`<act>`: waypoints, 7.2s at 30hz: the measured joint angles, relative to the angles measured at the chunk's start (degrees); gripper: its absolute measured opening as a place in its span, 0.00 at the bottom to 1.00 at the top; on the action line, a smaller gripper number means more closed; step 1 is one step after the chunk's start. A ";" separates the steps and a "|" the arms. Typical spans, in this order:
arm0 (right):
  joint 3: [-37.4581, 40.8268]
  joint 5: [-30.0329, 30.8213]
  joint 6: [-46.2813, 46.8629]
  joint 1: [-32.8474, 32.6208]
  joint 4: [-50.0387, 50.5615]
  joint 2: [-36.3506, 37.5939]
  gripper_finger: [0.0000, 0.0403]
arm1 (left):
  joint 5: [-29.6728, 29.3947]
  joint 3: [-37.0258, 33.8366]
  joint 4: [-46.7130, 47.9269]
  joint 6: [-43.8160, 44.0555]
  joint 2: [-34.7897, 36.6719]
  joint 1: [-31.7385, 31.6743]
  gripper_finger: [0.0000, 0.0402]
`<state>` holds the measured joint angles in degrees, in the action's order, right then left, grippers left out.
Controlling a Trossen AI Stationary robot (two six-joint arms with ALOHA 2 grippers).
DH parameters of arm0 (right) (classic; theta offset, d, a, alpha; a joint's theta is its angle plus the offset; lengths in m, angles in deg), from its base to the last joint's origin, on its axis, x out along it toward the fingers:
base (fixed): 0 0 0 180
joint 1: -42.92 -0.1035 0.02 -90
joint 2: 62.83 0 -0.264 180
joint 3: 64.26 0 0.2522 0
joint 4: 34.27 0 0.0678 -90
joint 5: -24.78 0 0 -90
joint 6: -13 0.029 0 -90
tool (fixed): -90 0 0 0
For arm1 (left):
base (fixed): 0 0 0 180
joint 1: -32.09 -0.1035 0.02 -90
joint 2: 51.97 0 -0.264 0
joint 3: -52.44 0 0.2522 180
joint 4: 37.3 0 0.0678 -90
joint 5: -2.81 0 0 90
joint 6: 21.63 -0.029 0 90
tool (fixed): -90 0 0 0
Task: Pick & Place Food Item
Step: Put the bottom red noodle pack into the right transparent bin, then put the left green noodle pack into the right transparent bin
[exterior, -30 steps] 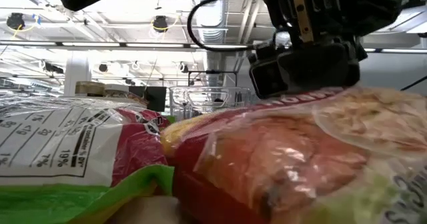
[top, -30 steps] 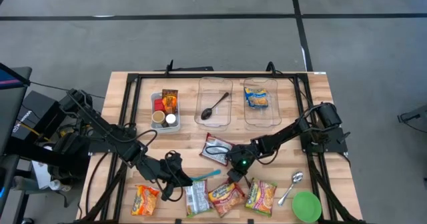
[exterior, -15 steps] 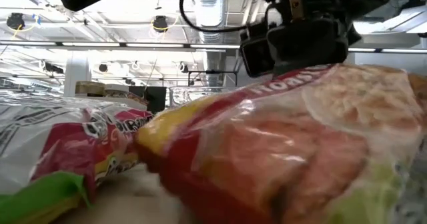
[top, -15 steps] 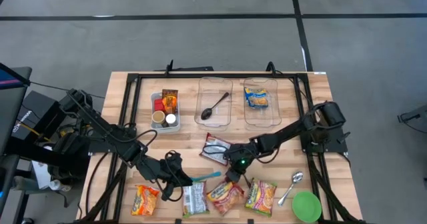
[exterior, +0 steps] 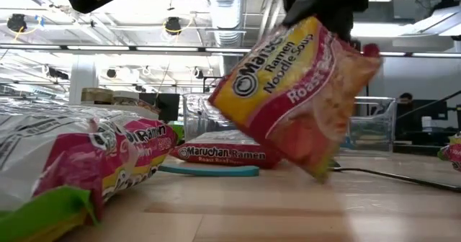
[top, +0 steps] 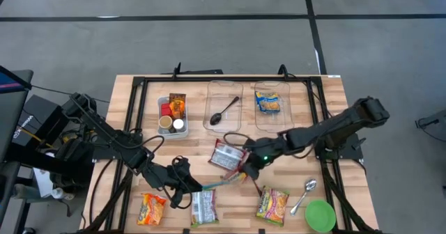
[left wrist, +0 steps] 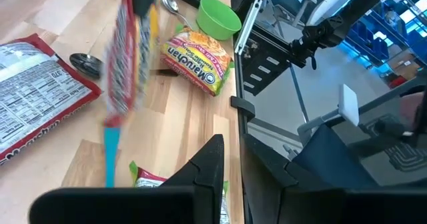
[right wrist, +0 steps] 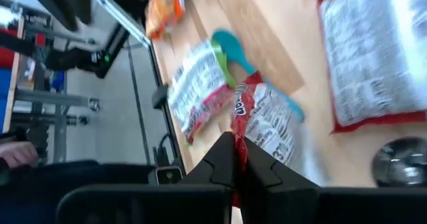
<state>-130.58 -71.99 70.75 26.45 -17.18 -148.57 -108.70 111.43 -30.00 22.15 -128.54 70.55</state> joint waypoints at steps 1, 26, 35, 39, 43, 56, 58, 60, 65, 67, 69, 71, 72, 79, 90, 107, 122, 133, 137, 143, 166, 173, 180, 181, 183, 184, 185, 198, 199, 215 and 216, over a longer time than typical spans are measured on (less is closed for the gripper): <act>0.00 1.08 -0.51 0.00 0.36 1.17 0.00 | -0.01 0.00 0.00 -0.01 0.00 0.00 0.11; 0.00 29.28 -5.86 8.67 18.27 30.89 0.00 | -1.17 0.00 -0.02 -0.01 0.00 -0.02 0.11; 0.00 34.42 -1.59 14.27 31.65 33.72 0.00 | -1.19 0.00 0.00 -0.01 0.00 0.00 0.11; 0.00 34.50 1.12 16.17 36.09 32.95 0.00 | -1.19 0.00 -0.02 -0.01 0.00 -0.02 0.11; 0.00 34.02 2.21 17.16 36.78 31.73 0.00 | -1.19 0.00 0.00 -0.01 0.00 -0.01 0.11; 0.02 33.64 6.86 17.55 36.98 24.54 0.00 | -1.22 0.00 0.00 -0.01 0.01 -0.01 0.11; 0.02 32.65 7.00 18.01 37.11 24.11 0.00 | -1.22 0.00 0.00 -0.01 0.02 0.00 0.11; 0.01 31.49 7.06 18.53 36.64 23.42 0.00 | -1.22 0.00 -0.02 -0.01 0.01 0.00 0.11; 0.02 30.41 8.71 19.30 36.73 22.58 0.00 | -1.22 0.00 0.00 -0.13 0.02 -0.01 0.11; 0.07 29.87 8.88 19.69 36.56 22.40 0.00 | -1.22 0.00 0.06 -0.23 0.02 0.00 0.11; -0.01 28.64 9.39 20.34 36.58 21.75 0.00 | -1.22 0.00 0.05 -0.62 0.02 0.00 0.11; 0.08 27.34 9.83 21.03 36.77 21.22 0.00 | -1.22 0.00 -0.01 -1.40 0.02 -0.02 0.11; 0.01 26.66 9.84 21.40 36.35 20.85 0.00 | -1.22 0.00 0.02 -1.46 0.02 -0.01 0.11; 0.11 24.34 11.57 23.44 36.78 20.00 0.00 | -1.22 0.00 0.00 -1.51 0.02 -0.01 0.11; -0.04 17.87 13.39 28.14 38.25 17.66 0.00 | -1.22 0.00 0.00 -1.52 0.02 0.00 0.11; -0.02 14.53 10.69 34.38 44.10 13.29 0.00 | -1.22 0.02 -0.09 -1.50 0.02 -0.02 0.11; 0.00 14.78 3.36 39.68 51.91 13.31 0.00 | -1.22 0.02 -0.04 -1.50 0.02 0.00 0.11; 0.37 15.72 1.63 40.28 54.68 13.24 0.00 | -2.47 0.02 -0.04 -1.48 0.02 -0.01 0.11; 0.39 15.79 1.63 40.27 54.55 11.14 0.00 | -2.55 0.02 -0.04 -1.48 0.02 0.00 0.11; 0.37 15.03 0.34 38.91 50.40 7.04 0.00 | -2.55 0.02 -0.04 -1.46 0.02 0.00 0.11; 0.35 12.71 -1.83 37.38 47.49 2.60 0.01 | -2.51 0.02 -0.04 -1.35 0.02 -0.02 0.11; 0.35 12.64 -1.37 37.38 48.18 2.53 0.14 | -2.51 0.02 -0.04 -1.33 0.02 0.00 0.11; 0.35 12.80 -3.43 37.53 50.94 2.83 0.21 | -2.50 0.02 -0.04 -1.33 0.02 -0.01 0.11; 0.35 12.80 -3.61 37.53 50.89 3.06 0.20 | -2.51 0.02 -0.04 -1.33 0.02 0.00 0.11; 0.35 12.79 -3.64 37.53 51.43 3.49 0.20 | -2.51 0.02 -0.04 -1.33 0.02 0.00 0.11; 0.35 12.78 -3.72 37.53 51.88 3.71 0.20 | -2.51 0.02 -0.04 -1.33 0.02 0.00 0.11; 0.35 12.78 -3.75 37.51 52.25 3.99 0.20 | -2.48 0.02 -0.04 -1.33 0.02 0.00 0.11; 0.33 13.50 -5.06 37.49 58.69 5.20 0.19 | -2.48 0.02 -0.04 -1.33 0.02 0.00 0.11; 0.33 13.61 -5.37 37.56 58.71 5.20 0.19 | -2.50 0.02 -0.04 -1.33 0.02 0.00 0.11; -0.47 14.80 -8.71 39.73 60.08 5.20 0.19 | -2.51 0.02 -0.04 -1.33 0.02 0.00 0.11; -1.01 14.81 -8.79 39.60 60.21 5.20 0.19 | -2.50 0.02 -0.04 -1.33 0.02 -0.01 0.11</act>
<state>-131.59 -57.18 61.96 66.04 43.03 -143.37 -111.19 111.45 -30.04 20.82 -128.52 70.54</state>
